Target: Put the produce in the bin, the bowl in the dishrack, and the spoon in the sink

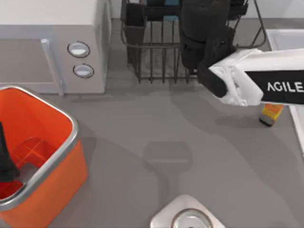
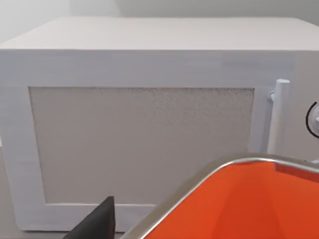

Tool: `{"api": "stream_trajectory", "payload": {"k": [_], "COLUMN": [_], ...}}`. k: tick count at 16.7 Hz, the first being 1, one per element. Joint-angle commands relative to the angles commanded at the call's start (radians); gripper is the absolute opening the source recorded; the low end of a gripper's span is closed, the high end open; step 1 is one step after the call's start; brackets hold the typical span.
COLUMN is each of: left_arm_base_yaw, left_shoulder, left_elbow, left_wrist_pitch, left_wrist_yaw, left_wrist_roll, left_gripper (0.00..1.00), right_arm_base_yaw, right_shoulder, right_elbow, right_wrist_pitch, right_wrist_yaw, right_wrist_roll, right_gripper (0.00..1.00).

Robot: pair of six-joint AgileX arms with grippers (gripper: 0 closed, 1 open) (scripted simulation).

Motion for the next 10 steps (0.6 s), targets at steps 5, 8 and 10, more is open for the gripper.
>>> {"api": "stream_trajectory", "payload": {"k": [5,8,10], "left_arm_base_yaw": [0.0,0.0,0.0], "left_shoulder": [0.0,0.0,0.0], "left_elbow": [0.0,0.0,0.0], "left_wrist_pitch": [0.0,0.0,0.0], "left_wrist_yaw": [0.0,0.0,0.0], "left_wrist_roll": [0.0,0.0,0.0], "left_gripper": [1.0,1.0,1.0], "right_arm_base_yaw": [-0.009,-0.054,-0.099], "right_shoulder": [-0.028,-0.143,-0.267], "right_elbow": [-0.027,-0.138,-0.251], "right_wrist_pitch": [-0.004,-0.025,-0.055], "right_wrist_yaw": [-0.024,-0.11,-0.187], "right_wrist_roll": [0.002,0.01,0.014], "right_gripper": [1.0,1.0,1.0]}}
